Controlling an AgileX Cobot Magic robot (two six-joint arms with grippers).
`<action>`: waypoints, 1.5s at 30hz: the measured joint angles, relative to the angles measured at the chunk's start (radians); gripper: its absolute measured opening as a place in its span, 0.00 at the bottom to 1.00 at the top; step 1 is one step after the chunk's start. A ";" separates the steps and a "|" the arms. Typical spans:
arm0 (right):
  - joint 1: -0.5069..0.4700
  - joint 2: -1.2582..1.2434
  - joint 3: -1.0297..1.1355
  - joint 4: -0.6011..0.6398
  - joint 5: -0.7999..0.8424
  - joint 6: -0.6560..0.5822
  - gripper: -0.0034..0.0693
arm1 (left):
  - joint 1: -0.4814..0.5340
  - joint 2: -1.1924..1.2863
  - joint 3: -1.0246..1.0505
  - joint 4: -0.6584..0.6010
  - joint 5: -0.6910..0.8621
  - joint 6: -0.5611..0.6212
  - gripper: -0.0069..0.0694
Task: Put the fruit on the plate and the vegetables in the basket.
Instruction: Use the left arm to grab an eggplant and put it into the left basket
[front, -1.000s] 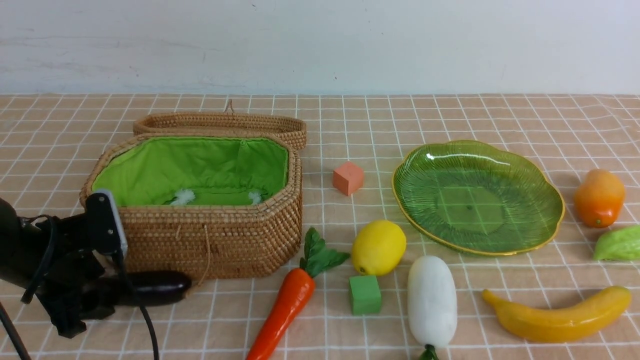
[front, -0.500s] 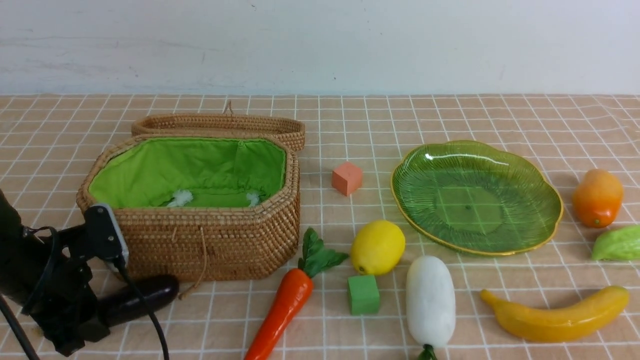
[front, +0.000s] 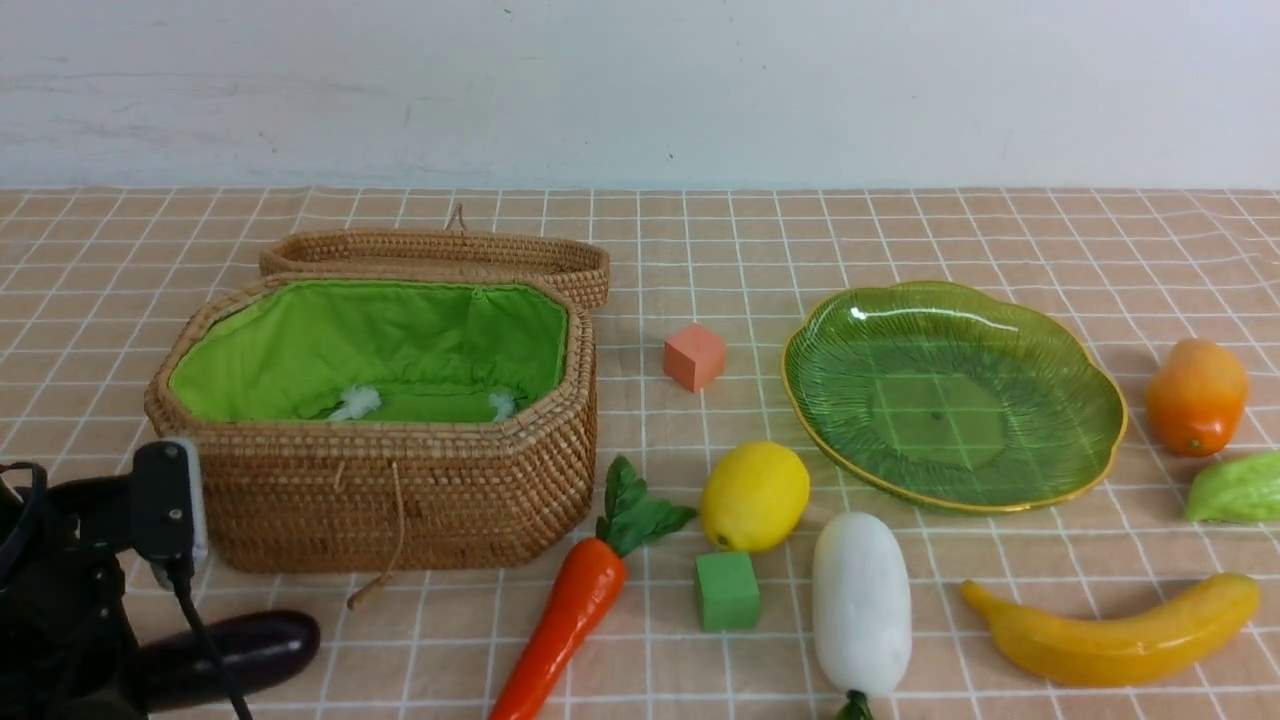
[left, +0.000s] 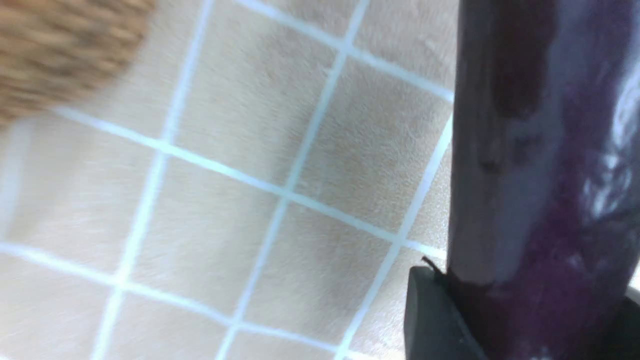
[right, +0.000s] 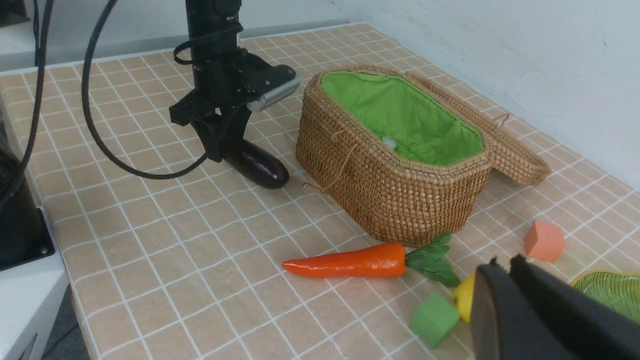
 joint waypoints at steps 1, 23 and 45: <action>0.000 0.000 0.000 0.000 0.000 0.000 0.11 | 0.000 -0.005 0.000 -0.003 0.000 0.000 0.50; 0.000 0.000 0.000 0.096 -0.387 0.000 0.12 | -0.004 -0.246 -0.177 -0.851 -0.234 0.024 0.50; 0.000 0.000 0.000 0.136 -0.333 0.000 0.12 | -0.204 0.086 -0.329 -0.332 -0.436 -0.267 0.74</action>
